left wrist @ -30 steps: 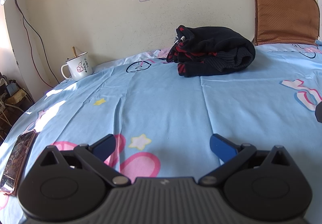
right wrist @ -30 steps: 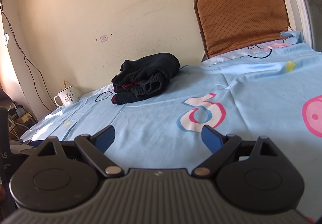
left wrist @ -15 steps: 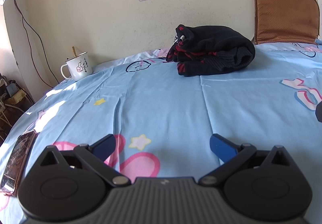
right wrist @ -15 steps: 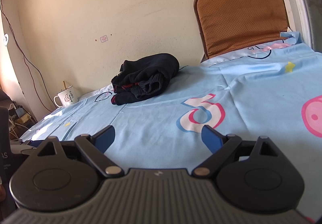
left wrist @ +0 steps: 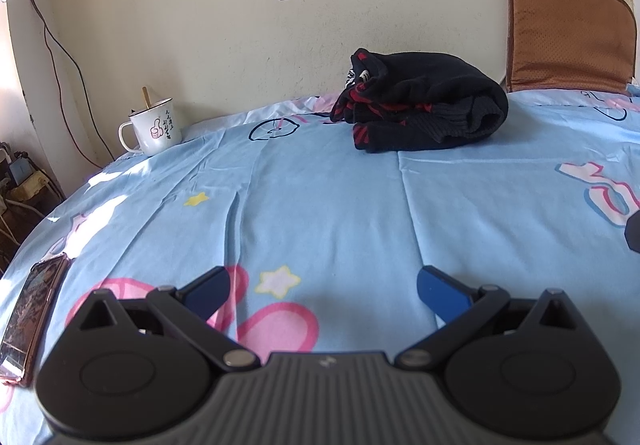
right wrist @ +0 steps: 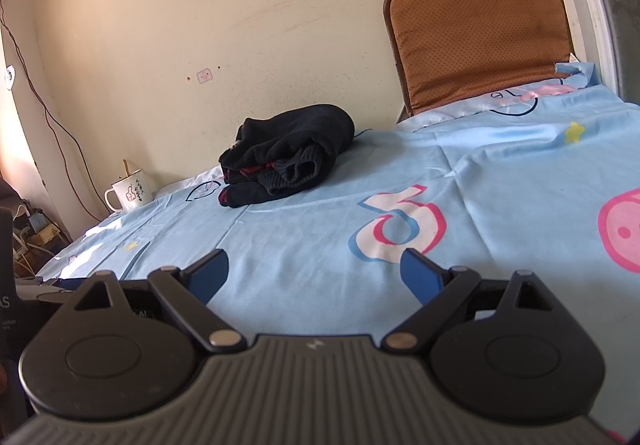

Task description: Fold small clothes

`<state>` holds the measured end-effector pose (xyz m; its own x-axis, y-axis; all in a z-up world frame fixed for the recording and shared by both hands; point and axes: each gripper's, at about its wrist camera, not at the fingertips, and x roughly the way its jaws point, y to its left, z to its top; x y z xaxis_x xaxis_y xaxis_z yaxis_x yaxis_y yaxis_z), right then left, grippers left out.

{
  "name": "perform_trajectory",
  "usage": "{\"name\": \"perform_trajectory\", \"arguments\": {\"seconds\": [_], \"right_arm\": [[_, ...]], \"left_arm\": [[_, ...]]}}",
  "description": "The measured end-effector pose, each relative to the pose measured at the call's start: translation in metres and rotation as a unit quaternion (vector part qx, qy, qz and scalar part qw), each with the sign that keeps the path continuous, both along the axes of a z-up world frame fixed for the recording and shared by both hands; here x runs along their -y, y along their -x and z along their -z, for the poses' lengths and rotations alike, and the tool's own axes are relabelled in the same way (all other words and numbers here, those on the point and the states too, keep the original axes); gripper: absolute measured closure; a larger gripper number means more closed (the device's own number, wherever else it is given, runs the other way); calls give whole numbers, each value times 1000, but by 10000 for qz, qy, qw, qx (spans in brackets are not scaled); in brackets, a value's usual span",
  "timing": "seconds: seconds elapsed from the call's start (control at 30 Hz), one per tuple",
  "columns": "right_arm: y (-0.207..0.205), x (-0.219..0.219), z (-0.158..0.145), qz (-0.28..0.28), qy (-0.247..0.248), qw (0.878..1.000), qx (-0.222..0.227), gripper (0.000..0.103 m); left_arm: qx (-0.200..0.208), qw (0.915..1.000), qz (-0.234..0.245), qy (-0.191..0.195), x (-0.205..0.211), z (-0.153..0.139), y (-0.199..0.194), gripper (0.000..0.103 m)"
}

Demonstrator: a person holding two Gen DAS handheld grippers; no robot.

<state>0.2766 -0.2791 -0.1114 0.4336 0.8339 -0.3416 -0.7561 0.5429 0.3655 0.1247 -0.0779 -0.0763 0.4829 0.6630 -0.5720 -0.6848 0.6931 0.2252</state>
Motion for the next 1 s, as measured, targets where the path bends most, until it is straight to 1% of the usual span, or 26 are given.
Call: {"name": "perform_trajectory", "arguments": {"seconds": [1.0], "right_arm": [[0, 1, 2, 6, 12, 10000, -8, 9]], "left_arm": [[17, 10000, 21, -2, 3, 1, -3, 0]]}}
